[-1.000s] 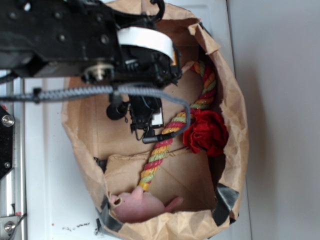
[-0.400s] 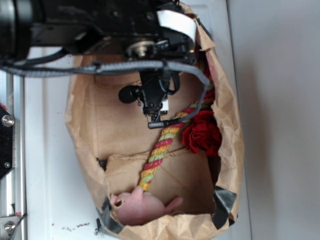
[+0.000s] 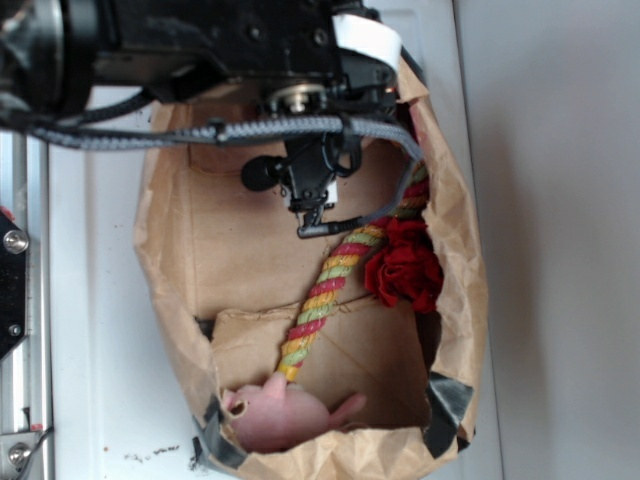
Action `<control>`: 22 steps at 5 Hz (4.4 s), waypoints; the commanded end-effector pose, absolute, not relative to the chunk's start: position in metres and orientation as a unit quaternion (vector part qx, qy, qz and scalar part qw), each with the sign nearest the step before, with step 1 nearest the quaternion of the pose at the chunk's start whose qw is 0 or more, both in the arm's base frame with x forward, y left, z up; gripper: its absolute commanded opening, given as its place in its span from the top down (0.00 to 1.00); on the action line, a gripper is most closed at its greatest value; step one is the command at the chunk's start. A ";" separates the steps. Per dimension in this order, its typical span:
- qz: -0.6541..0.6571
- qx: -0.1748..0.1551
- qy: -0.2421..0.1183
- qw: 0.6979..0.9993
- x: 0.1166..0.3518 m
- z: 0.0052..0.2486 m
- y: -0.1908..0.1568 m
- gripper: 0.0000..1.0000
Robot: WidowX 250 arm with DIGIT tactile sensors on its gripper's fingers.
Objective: Grab the rock.
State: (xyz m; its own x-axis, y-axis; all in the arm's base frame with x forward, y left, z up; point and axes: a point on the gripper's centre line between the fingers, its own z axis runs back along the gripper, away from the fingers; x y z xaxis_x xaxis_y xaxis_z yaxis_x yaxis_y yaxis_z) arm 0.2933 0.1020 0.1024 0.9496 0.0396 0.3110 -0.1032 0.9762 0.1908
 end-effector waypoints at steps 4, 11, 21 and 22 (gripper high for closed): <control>0.005 0.081 -0.175 0.981 0.299 0.106 0.118 0.00; 0.020 0.120 -0.149 0.981 0.296 0.097 0.141 0.00; -0.075 0.022 -0.197 0.977 0.276 0.126 0.064 0.00; -0.074 0.026 -0.198 0.977 0.281 0.123 0.055 0.00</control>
State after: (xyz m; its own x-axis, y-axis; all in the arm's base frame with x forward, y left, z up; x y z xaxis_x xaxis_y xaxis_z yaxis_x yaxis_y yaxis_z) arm 0.2745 0.0525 0.1071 0.9275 -0.1455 0.3444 0.1305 0.9892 0.0665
